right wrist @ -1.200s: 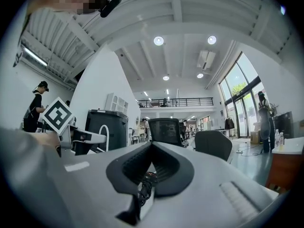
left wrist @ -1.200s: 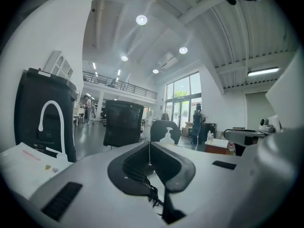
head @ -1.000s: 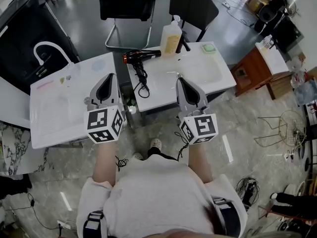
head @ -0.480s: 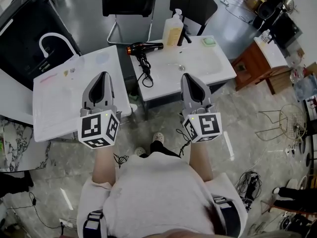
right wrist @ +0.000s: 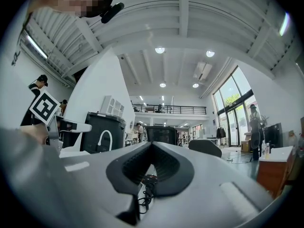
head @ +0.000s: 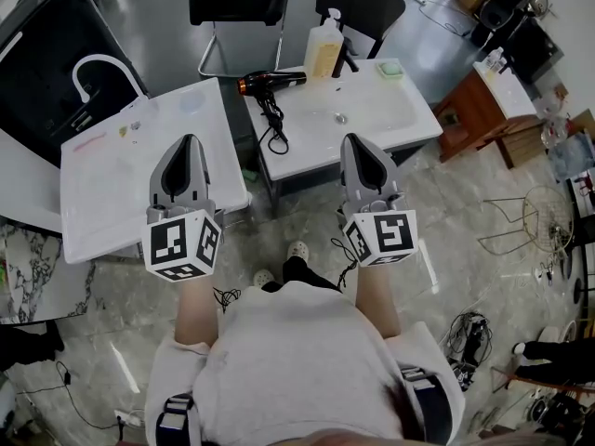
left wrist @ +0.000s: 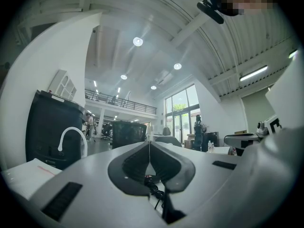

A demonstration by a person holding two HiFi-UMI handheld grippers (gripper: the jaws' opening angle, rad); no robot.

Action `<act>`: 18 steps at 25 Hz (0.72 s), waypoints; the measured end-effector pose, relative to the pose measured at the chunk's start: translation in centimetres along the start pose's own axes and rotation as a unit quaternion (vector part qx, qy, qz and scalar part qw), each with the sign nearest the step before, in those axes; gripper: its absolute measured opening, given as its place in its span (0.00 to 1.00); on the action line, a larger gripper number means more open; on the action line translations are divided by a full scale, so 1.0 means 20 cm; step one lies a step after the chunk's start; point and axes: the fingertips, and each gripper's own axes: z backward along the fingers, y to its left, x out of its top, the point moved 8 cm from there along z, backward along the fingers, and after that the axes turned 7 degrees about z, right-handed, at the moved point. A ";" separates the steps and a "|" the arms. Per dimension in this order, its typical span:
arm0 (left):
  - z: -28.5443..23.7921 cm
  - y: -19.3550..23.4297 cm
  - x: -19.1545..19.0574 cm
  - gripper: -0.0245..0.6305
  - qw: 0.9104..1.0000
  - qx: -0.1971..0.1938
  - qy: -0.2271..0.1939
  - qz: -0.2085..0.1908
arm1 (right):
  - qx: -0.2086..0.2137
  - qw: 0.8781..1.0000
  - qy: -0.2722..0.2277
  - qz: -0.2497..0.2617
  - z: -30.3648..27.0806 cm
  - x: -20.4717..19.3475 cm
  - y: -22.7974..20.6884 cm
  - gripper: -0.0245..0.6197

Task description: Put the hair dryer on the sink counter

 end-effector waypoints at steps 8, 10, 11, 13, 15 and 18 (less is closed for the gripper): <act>-0.02 0.00 0.00 0.05 1.000 -0.004 0.000 0.005 | -0.004 1.000 0.002 0.004 -0.01 0.00 0.00 0.05; -0.03 0.00 0.00 0.05 1.000 -0.006 0.000 0.008 | -0.003 1.000 0.003 0.003 -0.02 -0.01 0.00 0.05; -0.03 0.00 0.00 0.05 1.000 -0.006 0.000 0.008 | -0.002 1.000 0.004 0.002 -0.02 -0.01 -0.01 0.05; -0.04 0.00 0.00 0.05 1.000 -0.007 0.002 0.010 | -0.002 1.000 0.004 0.001 -0.03 -0.01 -0.01 0.05; -0.05 0.00 -0.01 0.05 1.000 -0.009 0.002 0.011 | -0.002 1.000 0.004 0.002 -0.04 -0.01 -0.02 0.05; -0.08 0.00 -0.01 0.05 1.000 -0.012 0.003 0.015 | -0.001 1.000 0.002 0.005 -0.05 -0.01 -0.03 0.05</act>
